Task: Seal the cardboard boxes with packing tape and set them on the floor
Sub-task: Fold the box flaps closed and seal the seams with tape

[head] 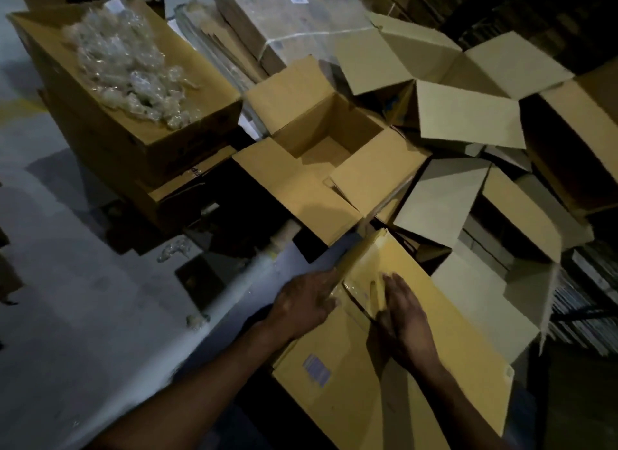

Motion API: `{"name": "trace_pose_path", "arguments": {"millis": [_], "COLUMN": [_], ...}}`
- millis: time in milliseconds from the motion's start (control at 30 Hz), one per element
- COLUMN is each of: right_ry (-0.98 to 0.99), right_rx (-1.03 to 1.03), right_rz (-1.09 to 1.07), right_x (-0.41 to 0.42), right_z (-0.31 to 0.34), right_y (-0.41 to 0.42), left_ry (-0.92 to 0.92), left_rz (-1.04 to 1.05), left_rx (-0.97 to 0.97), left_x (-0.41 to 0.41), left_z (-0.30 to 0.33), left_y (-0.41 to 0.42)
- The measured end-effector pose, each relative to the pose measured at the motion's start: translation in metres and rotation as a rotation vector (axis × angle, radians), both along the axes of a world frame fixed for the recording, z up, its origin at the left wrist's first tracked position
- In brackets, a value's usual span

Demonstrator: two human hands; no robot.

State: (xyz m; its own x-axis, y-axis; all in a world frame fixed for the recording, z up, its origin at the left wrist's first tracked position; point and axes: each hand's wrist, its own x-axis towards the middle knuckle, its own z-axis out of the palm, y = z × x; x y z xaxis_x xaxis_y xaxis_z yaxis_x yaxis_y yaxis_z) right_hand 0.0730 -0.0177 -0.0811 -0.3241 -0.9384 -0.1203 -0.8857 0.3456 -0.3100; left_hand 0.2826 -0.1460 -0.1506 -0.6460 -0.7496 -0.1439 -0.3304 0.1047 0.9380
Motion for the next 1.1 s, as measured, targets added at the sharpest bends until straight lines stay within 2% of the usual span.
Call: {"name": "trace_pose_path", "arguments": {"millis": [100,200,333,433,567,700,767,833,967,1100], "right_ry": [-0.019,-0.013,0.011,0.01,-0.189,-0.252,-0.184,-0.112,-0.11,-0.129], "right_rx": [-0.046,-0.01,0.171,0.259,0.181,0.047,0.008,0.006,0.036,-0.022], "right_rz": [-0.13,-0.317,-0.437,-0.42,-0.358,-0.335,-0.359,-0.379,-0.489,-0.516], "right_x": [-0.036,-0.075,-0.143,-0.19,-0.223,-0.225,-0.209,-0.192,-0.153,-0.12], "right_z": [0.019,0.034,0.035,0.027,0.017,0.001,0.005,0.004,-0.003,-0.017], "right_y": [0.054,0.109,0.18,0.207,0.228,0.25,0.272,0.294,0.334,0.346], "left_ry": [-0.004,-0.053,-0.121,-0.215,-0.459,-0.664,-0.764,-0.79,-0.866,-0.795], "left_rz": [0.098,-0.047,-0.294,-0.353,-0.399,-0.432,-0.414,-0.331,-0.244,-0.129], "left_rx": [-0.323,-0.473,-0.58,-0.66,-0.639,-0.615,-0.655,-0.65,-0.668,-0.695], "left_x": [-0.016,-0.046,-0.093,-0.127,-0.164,-0.177,-0.165,-0.142,-0.084,-0.046], "left_z": [0.017,0.04,0.066,0.073,0.085,0.07,0.062,0.064,0.071,0.064], "left_y": [0.017,0.049,0.125,0.196,0.303,0.388,0.401,0.4,0.379,0.338]}}
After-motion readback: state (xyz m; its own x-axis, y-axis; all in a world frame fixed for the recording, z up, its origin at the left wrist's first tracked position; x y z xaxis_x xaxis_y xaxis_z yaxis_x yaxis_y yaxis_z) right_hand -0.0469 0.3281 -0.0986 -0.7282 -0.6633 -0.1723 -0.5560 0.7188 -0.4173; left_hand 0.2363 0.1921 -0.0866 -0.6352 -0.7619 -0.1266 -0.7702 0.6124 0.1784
